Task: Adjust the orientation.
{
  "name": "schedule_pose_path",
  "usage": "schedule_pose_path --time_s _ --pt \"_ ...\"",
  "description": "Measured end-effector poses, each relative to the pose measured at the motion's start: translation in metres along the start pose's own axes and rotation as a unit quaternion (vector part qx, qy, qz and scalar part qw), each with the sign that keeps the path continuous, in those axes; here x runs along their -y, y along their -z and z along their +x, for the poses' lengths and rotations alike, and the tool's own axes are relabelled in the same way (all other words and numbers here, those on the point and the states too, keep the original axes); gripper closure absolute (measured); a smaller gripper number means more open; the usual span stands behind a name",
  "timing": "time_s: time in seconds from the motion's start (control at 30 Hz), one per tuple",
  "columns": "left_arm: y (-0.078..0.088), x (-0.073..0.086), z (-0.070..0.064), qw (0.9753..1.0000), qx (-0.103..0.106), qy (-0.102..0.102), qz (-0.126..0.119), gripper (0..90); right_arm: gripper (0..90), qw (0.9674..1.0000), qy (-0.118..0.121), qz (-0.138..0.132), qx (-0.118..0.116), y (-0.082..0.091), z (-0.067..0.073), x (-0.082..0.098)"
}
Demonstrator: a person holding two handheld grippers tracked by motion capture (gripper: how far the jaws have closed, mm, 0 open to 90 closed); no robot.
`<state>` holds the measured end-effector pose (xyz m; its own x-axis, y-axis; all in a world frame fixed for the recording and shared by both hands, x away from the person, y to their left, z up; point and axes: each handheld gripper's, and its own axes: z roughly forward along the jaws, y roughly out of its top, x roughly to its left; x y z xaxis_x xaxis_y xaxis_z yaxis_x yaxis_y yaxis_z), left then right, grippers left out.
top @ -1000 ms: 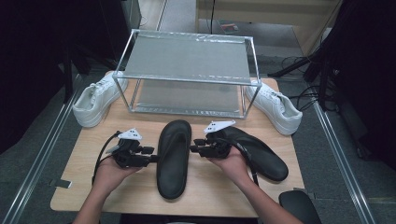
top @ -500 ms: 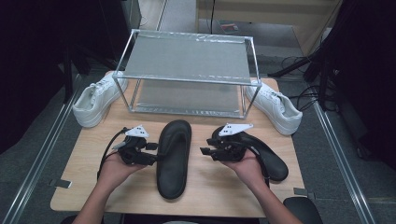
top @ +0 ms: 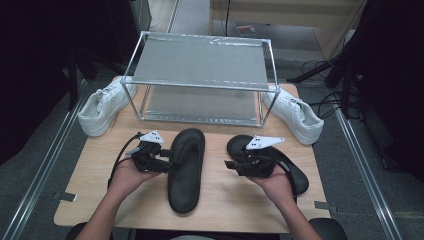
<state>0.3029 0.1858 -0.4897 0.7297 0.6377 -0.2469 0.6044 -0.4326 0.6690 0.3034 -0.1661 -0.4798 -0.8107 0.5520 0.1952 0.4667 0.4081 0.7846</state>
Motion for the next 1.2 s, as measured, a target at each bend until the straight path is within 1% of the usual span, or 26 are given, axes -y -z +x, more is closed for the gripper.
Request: schedule_pose_path --time_s 0.17,0.2,0.23,0.33,0.4,0.47,0.67,0.8,0.83,0.93,1.0,1.03,1.1,1.2 --pt "-0.001 0.000 0.002 1.0000 -0.005 0.000 0.005 40.0 50.7 0.9999 -0.002 -0.004 0.015 0.013 -0.004 0.007" --pt "-0.001 0.000 0.003 1.0000 -0.004 0.002 0.003 40.0 50.7 0.9999 -0.002 -0.004 0.015 0.013 -0.004 0.007" --pt "-0.001 -0.001 0.004 1.0000 -0.003 0.003 -0.001 40.0 50.7 0.9997 -0.005 -0.006 0.022 0.019 -0.006 0.010" --pt "-0.001 -0.003 0.004 1.0000 -0.006 -0.003 0.000 39.9 50.7 0.9994 -0.011 -0.010 0.031 0.026 -0.009 0.014" --pt "-0.001 -0.004 0.004 1.0000 -0.005 -0.002 -0.001 39.9 50.7 0.9991 -0.015 -0.012 0.037 0.030 -0.012 0.017" --pt "-0.002 -0.005 0.004 1.0000 -0.008 -0.004 0.000 39.9 50.8 0.9989 -0.016 -0.014 0.042 0.034 -0.014 0.020" --pt "-0.006 -0.009 0.006 0.9999 -0.006 -0.009 0.001 39.9 50.9 0.9980 -0.016 -0.013 0.060 0.042 -0.019 0.028" --pt "-0.008 -0.012 0.008 0.9999 -0.005 -0.012 0.003 40.0 51.2 0.9969 -0.028 -0.016 0.071 0.048 -0.024 0.033" --pt "-0.009 -0.012 0.009 0.9999 -0.003 -0.011 0.000 40.0 51.3 0.9967 -0.030 -0.018 0.073 0.049 -0.026 0.034" --pt "-0.011 -0.013 0.011 0.9999 0.000 -0.009 -0.006 40.3 51.5 0.9961 -0.036 -0.013 0.080 0.052 -0.029 0.038" --pt "-0.012 -0.016 0.011 0.9999 -0.003 -0.012 0.002 40.3 51.6 0.9955 -0.040 -0.011 0.085 0.052 -0.030 0.040" --pt "-0.012 -0.016 0.012 0.9999 -0.003 -0.015 0.000 40.3 51.6 0.9953 -0.042 -0.009 0.087 0.052 -0.032 0.042" --pt "-0.014 -0.017 0.012 0.9999 -0.001 -0.012 -0.001 40.3 52.6 0.9952 -0.045 -0.004 0.087 0.051 -0.034 0.045" --pt "-0.015 -0.018 0.012 0.9999 -0.001 -0.016 0.002 40.3 54.6 0.9951 -0.041 0.010 0.090 0.046 -0.039 0.048"
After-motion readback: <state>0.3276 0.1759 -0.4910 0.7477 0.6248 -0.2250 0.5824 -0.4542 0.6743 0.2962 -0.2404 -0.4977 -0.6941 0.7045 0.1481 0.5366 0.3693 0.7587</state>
